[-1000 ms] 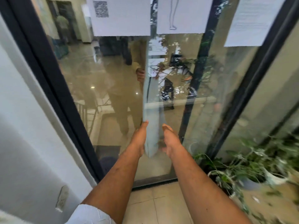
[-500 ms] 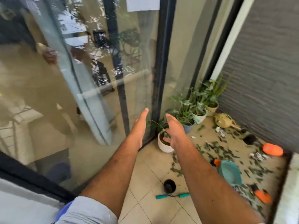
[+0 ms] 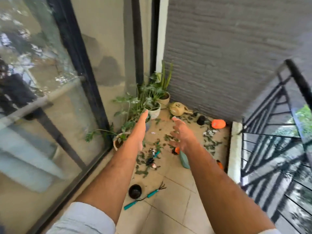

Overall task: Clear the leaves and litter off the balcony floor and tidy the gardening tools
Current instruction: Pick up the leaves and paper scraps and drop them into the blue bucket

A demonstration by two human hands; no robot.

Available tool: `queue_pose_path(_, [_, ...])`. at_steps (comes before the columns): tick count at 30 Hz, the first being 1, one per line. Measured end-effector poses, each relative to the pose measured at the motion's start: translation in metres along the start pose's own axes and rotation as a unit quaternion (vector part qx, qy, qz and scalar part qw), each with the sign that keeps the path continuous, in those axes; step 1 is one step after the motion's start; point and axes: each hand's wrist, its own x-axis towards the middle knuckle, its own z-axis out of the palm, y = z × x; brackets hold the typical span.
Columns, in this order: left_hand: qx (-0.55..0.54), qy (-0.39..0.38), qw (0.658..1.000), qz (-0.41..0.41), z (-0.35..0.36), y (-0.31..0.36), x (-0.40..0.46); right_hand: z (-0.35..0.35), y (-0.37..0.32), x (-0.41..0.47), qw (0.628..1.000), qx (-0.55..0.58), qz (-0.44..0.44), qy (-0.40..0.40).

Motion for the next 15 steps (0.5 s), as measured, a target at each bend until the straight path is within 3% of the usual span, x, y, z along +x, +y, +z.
queue_pose_path(8, [0.028,-0.017,0.999,0.005,0.073,-0.011,0.034,-0.109,-0.001,0.019,0.998,0.048,0.021,0.029])
queue_pose_path(15, [0.042,-0.034,0.997,-0.048,0.113,-0.019,0.075,-0.163,0.007,0.049,0.996,0.064,0.048,0.047])
